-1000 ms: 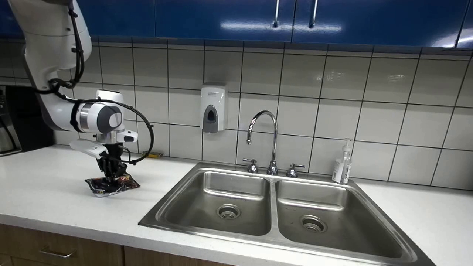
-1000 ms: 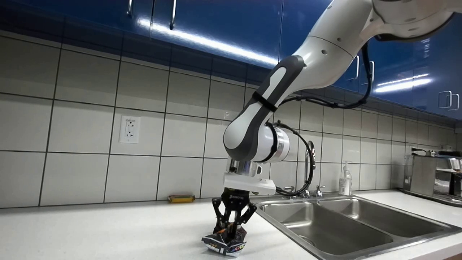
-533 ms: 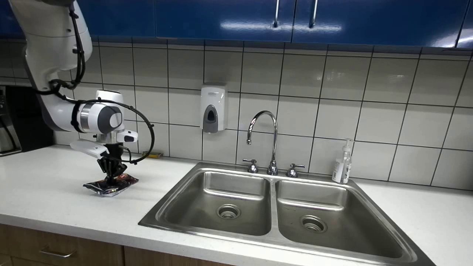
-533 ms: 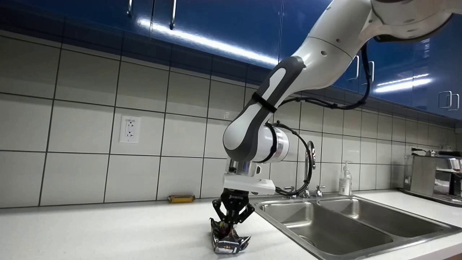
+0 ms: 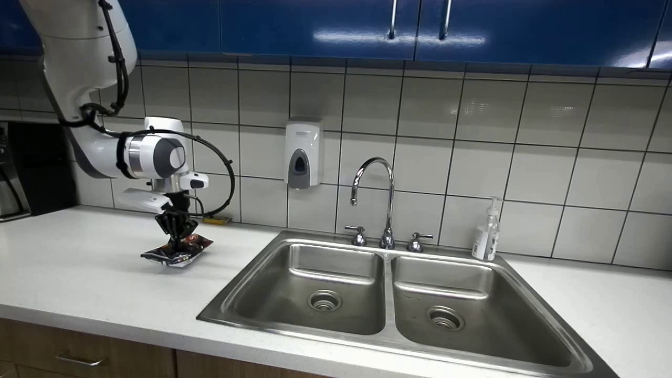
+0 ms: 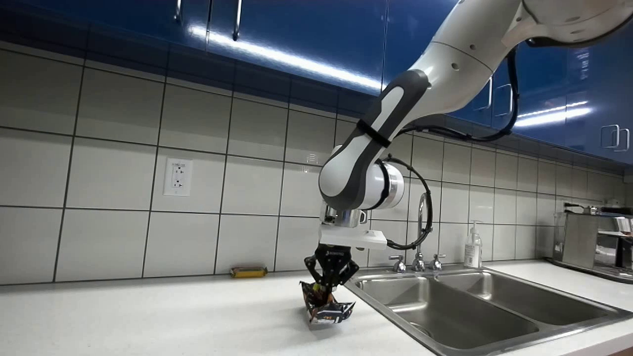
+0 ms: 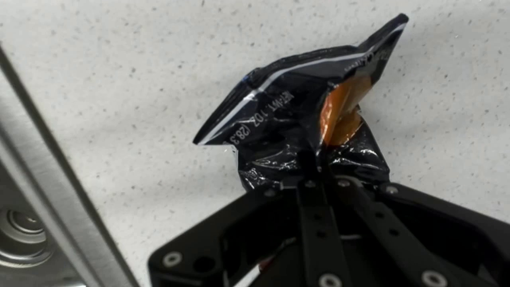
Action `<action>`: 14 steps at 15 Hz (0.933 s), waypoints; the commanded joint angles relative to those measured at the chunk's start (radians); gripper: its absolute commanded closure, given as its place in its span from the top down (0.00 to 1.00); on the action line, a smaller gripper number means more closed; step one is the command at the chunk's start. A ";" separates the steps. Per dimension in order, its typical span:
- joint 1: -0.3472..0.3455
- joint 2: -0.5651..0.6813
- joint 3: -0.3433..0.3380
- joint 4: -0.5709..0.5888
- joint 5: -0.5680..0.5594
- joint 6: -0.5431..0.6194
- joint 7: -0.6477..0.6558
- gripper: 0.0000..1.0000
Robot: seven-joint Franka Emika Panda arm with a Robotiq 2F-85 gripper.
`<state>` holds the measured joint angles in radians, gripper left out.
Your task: Put the black packet inside the left sink
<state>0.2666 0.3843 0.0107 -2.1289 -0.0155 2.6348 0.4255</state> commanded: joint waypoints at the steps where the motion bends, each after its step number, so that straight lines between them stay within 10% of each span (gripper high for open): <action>1: -0.009 -0.093 -0.041 -0.058 -0.056 -0.041 0.013 0.00; 14: -0.183 -0.145 -0.154 -0.172 -0.093 -0.043 -0.072 0.00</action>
<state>0.1279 0.2821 -0.1281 -2.2668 -0.0804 2.6154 0.3871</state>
